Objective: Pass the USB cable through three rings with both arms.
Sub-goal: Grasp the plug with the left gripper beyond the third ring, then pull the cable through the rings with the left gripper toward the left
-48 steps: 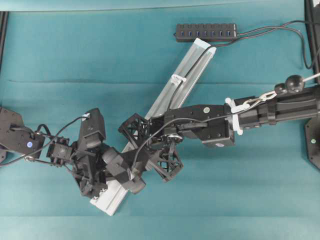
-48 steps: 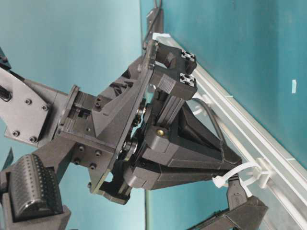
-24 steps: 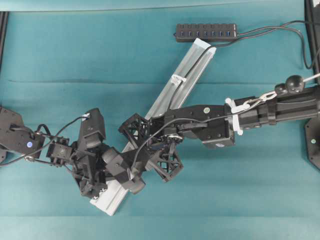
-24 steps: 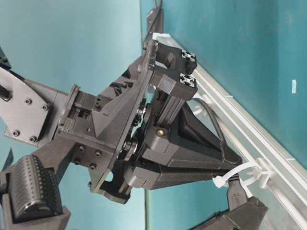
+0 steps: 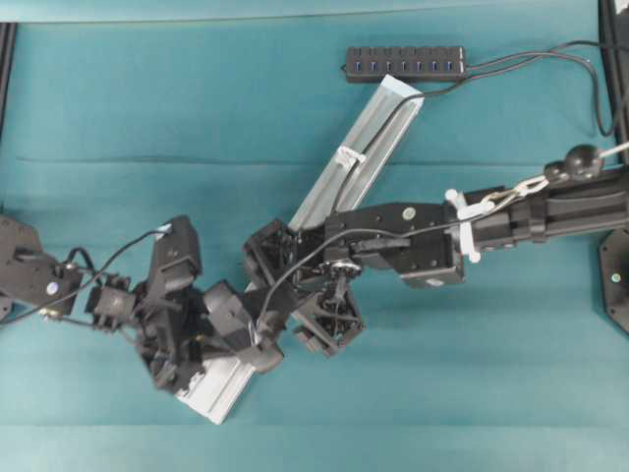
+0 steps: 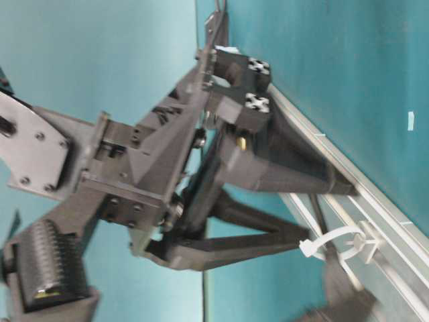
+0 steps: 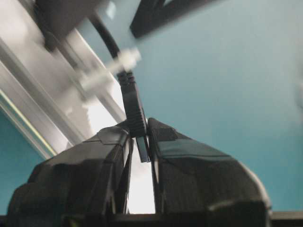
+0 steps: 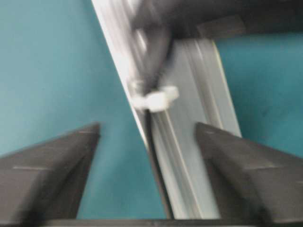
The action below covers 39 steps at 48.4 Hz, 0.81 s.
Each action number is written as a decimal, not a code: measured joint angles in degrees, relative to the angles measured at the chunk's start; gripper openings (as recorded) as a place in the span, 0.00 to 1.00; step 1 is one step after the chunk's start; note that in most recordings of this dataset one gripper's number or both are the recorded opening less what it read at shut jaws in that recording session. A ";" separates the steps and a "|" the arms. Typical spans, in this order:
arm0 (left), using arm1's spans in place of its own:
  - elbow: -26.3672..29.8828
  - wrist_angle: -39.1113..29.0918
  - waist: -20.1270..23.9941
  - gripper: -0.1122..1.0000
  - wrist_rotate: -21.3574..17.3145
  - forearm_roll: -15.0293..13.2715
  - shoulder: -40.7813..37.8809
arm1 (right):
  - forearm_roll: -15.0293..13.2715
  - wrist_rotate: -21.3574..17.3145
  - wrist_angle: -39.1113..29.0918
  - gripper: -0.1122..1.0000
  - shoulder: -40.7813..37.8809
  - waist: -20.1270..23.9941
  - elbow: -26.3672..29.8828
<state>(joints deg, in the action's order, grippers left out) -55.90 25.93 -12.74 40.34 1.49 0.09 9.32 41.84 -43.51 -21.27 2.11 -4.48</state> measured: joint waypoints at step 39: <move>-5.80 -7.21 -7.38 0.19 8.96 0.00 12.30 | -1.05 -8.09 1.05 0.92 10.90 -7.21 -8.88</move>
<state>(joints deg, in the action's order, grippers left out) -61.70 18.72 -20.13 49.31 1.49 12.39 8.26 33.75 -42.45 -10.37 -5.10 -13.36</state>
